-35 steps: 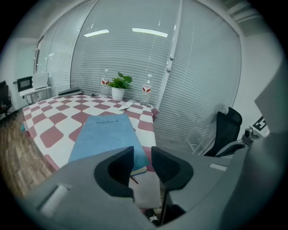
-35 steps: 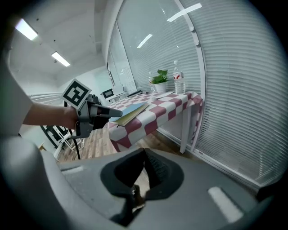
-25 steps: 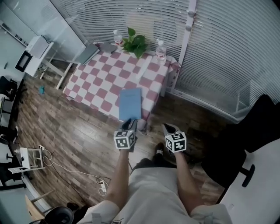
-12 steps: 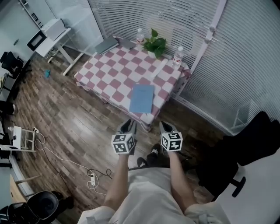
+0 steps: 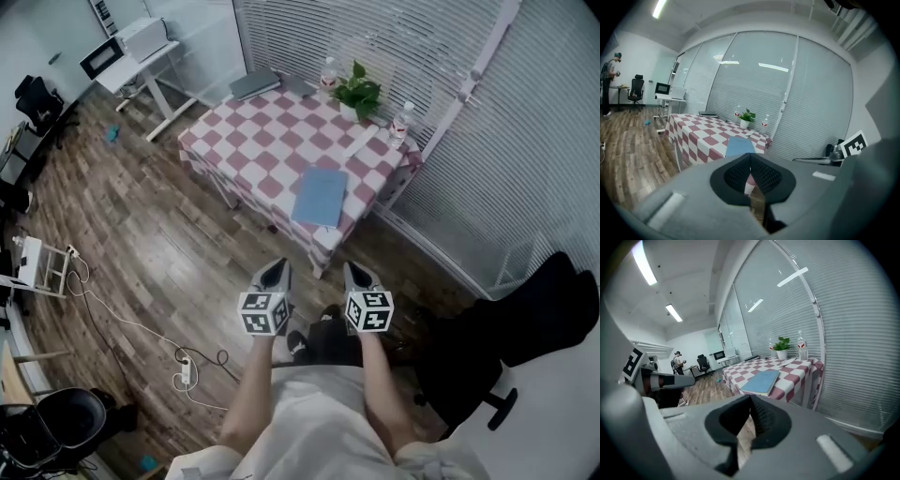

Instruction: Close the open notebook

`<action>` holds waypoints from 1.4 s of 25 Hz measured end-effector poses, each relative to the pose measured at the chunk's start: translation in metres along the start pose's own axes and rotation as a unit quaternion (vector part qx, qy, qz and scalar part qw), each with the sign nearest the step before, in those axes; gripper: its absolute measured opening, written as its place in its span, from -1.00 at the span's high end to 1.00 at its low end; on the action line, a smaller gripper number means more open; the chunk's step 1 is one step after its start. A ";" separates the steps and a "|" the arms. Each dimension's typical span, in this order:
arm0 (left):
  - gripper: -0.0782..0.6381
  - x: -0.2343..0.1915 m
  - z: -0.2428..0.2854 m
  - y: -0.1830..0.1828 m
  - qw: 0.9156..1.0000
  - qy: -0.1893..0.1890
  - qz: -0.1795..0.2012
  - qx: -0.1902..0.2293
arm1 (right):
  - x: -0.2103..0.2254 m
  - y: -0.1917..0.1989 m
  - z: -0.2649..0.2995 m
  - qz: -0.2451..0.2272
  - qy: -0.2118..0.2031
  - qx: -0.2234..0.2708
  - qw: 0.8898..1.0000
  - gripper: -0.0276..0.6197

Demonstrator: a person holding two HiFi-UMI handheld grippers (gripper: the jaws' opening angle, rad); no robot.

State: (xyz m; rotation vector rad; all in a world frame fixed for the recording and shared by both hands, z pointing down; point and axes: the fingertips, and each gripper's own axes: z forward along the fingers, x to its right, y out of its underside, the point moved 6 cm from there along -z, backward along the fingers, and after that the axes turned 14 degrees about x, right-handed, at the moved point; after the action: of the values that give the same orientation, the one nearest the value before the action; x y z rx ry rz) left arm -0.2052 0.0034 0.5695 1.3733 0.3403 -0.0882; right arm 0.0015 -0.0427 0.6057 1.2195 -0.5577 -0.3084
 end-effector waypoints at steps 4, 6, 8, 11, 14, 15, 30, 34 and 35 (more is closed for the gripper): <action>0.76 -0.002 -0.016 -0.009 1.000 -0.007 0.008 0.013 | -0.017 0.007 -0.008 -0.009 -0.010 -0.002 1.000 0.91; 0.76 -0.001 -0.020 -0.017 1.000 -0.004 0.014 0.019 | -0.025 0.006 -0.010 -0.013 -0.016 -0.003 1.000 0.91; 0.76 0.000 -0.020 -0.024 0.999 0.002 0.020 0.025 | -0.031 0.004 -0.010 -0.018 -0.021 0.000 1.000 0.91; 0.76 0.002 -0.019 -0.030 0.999 0.010 0.025 0.031 | -0.037 0.001 -0.009 -0.024 -0.024 0.005 0.999 0.91; 0.76 0.002 -0.016 -0.033 0.999 0.018 0.027 0.034 | -0.040 -0.006 -0.009 -0.031 -0.024 0.012 0.999 0.91; 0.76 0.002 -0.015 -0.034 0.999 0.020 0.027 0.035 | -0.042 -0.009 -0.008 -0.034 -0.024 0.014 0.999 0.91; 0.76 0.008 -0.005 -0.038 0.999 0.035 0.027 0.031 | -0.046 -0.025 -0.004 -0.066 -0.032 0.010 0.997 0.91; 0.76 0.008 -0.004 -0.039 0.998 0.035 0.028 0.034 | -0.045 -0.026 -0.003 -0.069 -0.032 0.008 0.997 0.91; 0.76 0.008 -0.004 -0.039 0.998 0.034 0.027 0.034 | -0.044 -0.025 -0.004 -0.068 -0.032 0.008 0.997 0.91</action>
State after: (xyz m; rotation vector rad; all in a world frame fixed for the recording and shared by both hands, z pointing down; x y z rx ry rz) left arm -0.2079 0.0005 0.5301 1.4550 0.3598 -0.0076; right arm -0.0308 -0.0255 0.5704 1.2684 -0.5342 -0.4603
